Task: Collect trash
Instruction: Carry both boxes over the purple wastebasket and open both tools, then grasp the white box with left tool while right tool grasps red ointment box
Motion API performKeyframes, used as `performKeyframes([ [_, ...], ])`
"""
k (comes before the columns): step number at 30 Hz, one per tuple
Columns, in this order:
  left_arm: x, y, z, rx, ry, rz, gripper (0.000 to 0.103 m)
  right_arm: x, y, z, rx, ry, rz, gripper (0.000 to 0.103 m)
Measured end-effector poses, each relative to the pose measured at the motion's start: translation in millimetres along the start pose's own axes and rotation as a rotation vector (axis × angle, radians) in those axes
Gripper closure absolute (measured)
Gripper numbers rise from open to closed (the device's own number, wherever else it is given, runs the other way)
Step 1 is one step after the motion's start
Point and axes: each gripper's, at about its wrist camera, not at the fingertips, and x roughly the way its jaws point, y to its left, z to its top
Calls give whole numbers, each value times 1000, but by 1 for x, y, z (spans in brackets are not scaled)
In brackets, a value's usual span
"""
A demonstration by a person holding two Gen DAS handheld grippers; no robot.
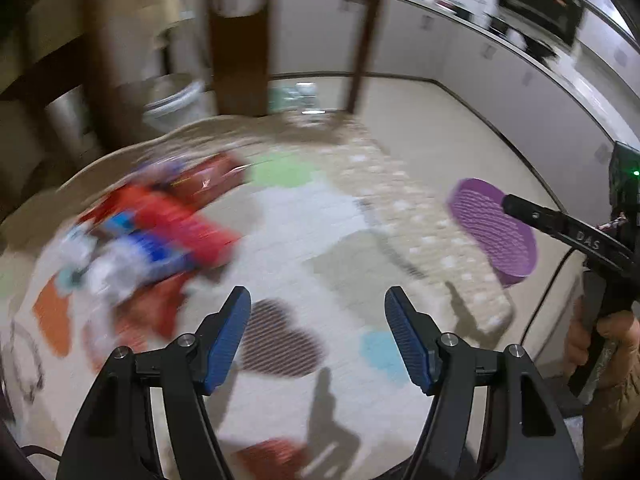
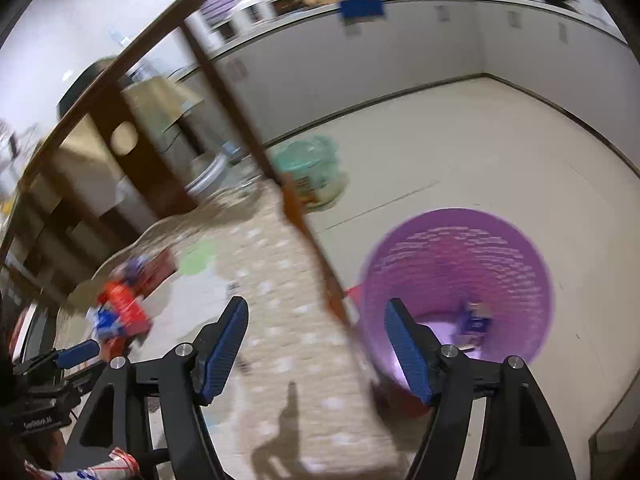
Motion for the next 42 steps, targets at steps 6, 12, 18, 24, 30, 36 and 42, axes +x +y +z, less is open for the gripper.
performKeyframes([
  [6,-25,91,-31,-137,-16,151,32,22,73,-11,-105,58,77,28],
  [12,-36,164,-48,-304,-6,211,32,48,138,-23,-205,116,145,27],
  [18,-21,207,-40,-395,21,200,31,70,179,-30,-270,164,192,26],
  [24,11,245,-22,-544,61,112,31,99,213,-26,-311,210,243,26],
  [30,37,266,-1,-629,71,64,31,127,243,-20,-366,228,273,26],
  [36,62,271,13,-639,110,52,31,168,260,-9,-359,275,306,26],
  [42,81,274,20,-634,124,46,29,203,272,-15,-381,336,298,26],
])
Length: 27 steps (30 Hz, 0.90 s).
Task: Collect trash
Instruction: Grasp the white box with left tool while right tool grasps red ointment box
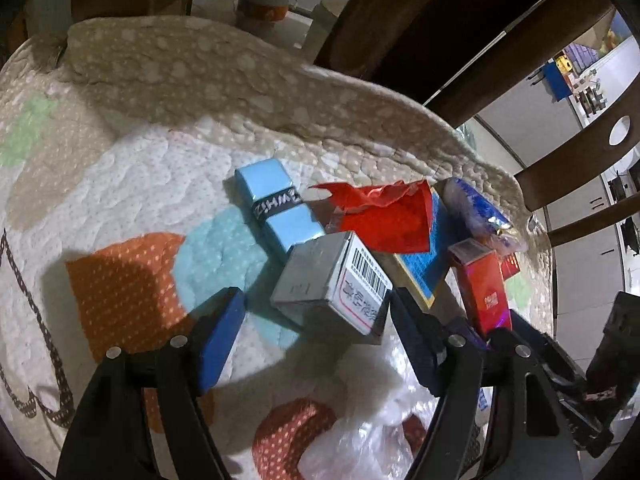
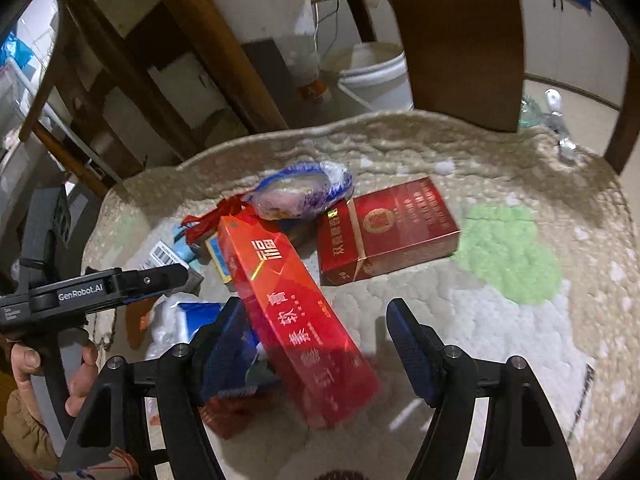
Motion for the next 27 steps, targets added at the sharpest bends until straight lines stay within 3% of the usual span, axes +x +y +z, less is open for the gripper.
performKeyframes([
  [3,2,-4,0,13,-2,10,29,12,-1,0,13,19,19,26],
  [4,2,-6,-1,23,-6,17,33,16,-1,0,22,24,26,26],
  [5,1,-8,-1,35,-9,13,48,19,-2,-1,33,25,34,26],
  [6,0,-10,-2,45,-6,-7,49,20,-2,-1,40,24,41,28],
  [7,-3,-12,-3,50,-7,1,51,21,-3,-1,48,23,51,32],
  [9,-9,-17,-7,68,-29,5,60,18,-4,-2,64,26,82,51],
  [11,-17,-20,-13,81,-34,1,70,11,-3,-4,64,25,100,59],
  [20,-64,-36,-45,188,-133,67,70,-37,-18,-21,135,-42,134,59],
  [27,-104,-53,-72,283,-226,105,70,-76,-31,-45,173,-89,108,59],
])
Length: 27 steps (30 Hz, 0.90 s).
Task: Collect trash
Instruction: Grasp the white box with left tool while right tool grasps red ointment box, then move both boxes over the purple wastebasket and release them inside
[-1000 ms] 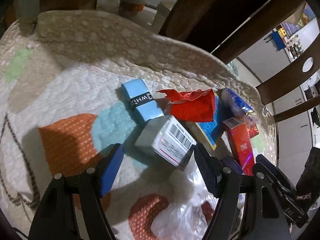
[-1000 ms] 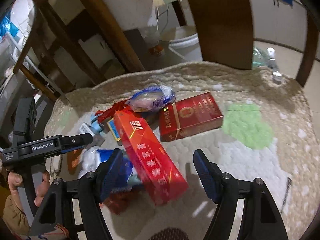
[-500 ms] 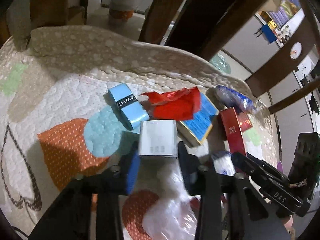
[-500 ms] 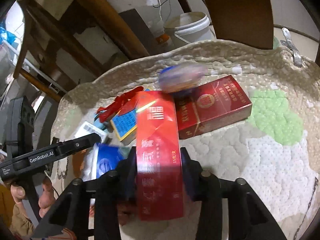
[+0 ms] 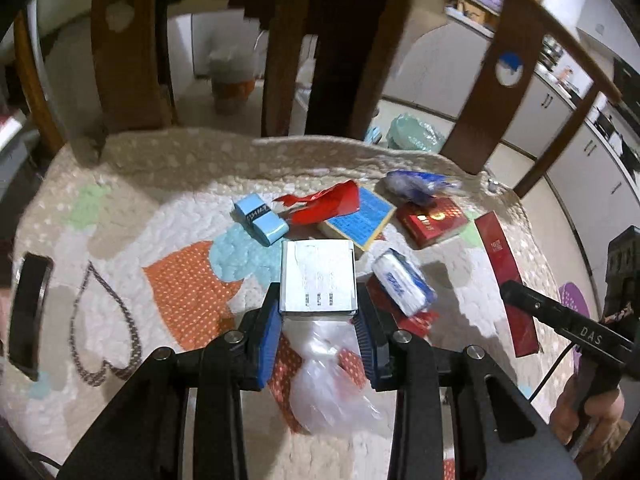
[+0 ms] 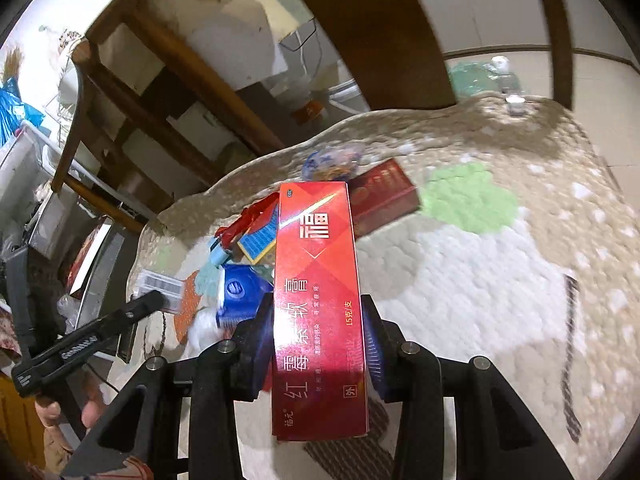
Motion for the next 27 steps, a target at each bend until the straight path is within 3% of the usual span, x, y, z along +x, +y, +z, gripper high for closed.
performKeyframes([
  [8,-43,-37,-16,111,-53,-25,70,-50,-9,-32,-3,-63,-61,59],
  [17,-62,-99,-41,297,-94,36,70,-97,-27,-63,26,-129,-116,59],
  [27,-56,-150,-60,422,-56,63,70,-128,-49,-83,51,-178,-180,59],
])
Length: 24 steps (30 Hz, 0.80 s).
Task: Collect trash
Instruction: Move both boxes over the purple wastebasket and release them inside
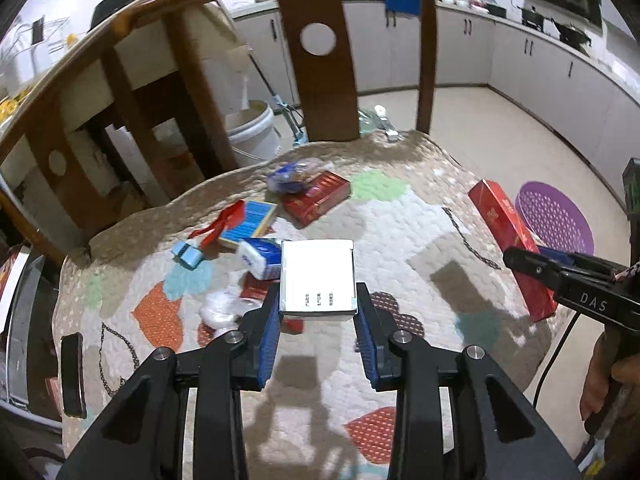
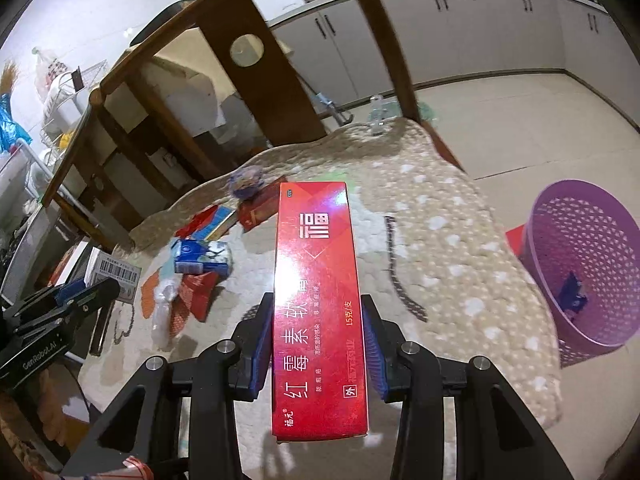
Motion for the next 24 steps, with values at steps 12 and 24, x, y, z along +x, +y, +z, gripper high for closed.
performKeyframes([
  [12,26,-59,19,87,58,-66,70,-25,-49,-6,49,-63,-74,59],
  [24,70,-161,70,109,110,-315,70,-70,-148,-5,176,-136,-220,59],
])
